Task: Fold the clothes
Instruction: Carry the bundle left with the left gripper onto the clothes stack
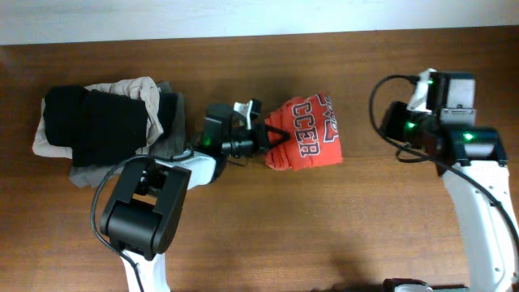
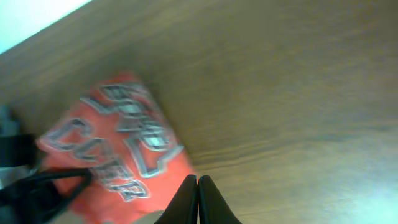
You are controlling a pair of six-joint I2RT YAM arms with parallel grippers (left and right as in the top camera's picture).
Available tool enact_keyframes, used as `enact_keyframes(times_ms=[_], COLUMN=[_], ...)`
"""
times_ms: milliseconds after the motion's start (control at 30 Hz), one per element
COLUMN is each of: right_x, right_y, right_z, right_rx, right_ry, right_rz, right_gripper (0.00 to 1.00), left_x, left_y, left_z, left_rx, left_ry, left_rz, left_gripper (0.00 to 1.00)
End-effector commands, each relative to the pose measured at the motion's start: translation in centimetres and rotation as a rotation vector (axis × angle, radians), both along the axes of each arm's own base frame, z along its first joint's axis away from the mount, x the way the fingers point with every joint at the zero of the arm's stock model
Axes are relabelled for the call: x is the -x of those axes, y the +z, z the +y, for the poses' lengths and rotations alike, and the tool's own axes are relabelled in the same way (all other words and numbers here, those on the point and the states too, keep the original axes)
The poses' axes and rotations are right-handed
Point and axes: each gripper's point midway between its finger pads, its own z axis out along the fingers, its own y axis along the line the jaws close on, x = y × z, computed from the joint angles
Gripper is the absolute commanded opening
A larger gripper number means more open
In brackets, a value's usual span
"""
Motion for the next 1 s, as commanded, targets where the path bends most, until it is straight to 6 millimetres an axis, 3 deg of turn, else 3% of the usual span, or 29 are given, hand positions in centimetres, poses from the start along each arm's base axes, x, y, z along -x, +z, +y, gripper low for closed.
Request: enact_keyframes(times_ms=[0, 133, 267, 333, 433, 600, 733, 800, 967], right_x=[0.3, 0.2, 0.3, 0.5, 0.6, 0.7, 0.7, 0.7, 0.7], right_y=[-0.8, -0.9, -1.0, -1.1, -1.2, -1.2, -1.3, -1.3, -1.3], right_z=[-1.3, -1.3, -1.3, -1.2, -1.2, -1.2, -1.2, -1.2, -1.2], right_rx=[0.018, 0.018, 0.017, 0.017, 0.016, 0.015, 0.015, 0.015, 0.016], right_ry=[-0.029, -0.028, -0.028, -0.028, -0.028, -0.028, -0.028, -0.028, -0.028], right_rz=[0.034, 0.036, 0.041, 0.047, 0.054, 0.06, 0.062, 0.063, 0.063], right_gripper=[0.06, 0.05, 0.05, 0.05, 0.05, 0.05, 0.05, 0.05, 0.05], left_x=[-1.9, -4.6, -7.4, -8.2, -8.9, -7.9, -5.8, -4.3, -1.9], left_y=[6.4, 11.2, 18.0, 21.8, 25.7, 29.0, 28.4, 25.7, 20.9], left_z=[1.2, 4.0, 9.0, 12.2, 17.8, 28.7, 36.3, 40.6, 45.4], left_rx=[0.072, 0.126, 0.166, 0.193, 0.188, 0.13, 0.119, 0.093, 0.022], left_ry=[-0.005, 0.124, 0.294, 0.389, 0.569, 0.887, 1.089, 1.217, 1.4], left_rz=[-0.142, -0.137, -0.237, -0.276, -0.297, -0.283, -0.176, -0.038, 0.163], left_gripper=[0.0, 0.0, 0.0, 0.01, 0.01, 0.01, 0.01, 0.0, 0.0])
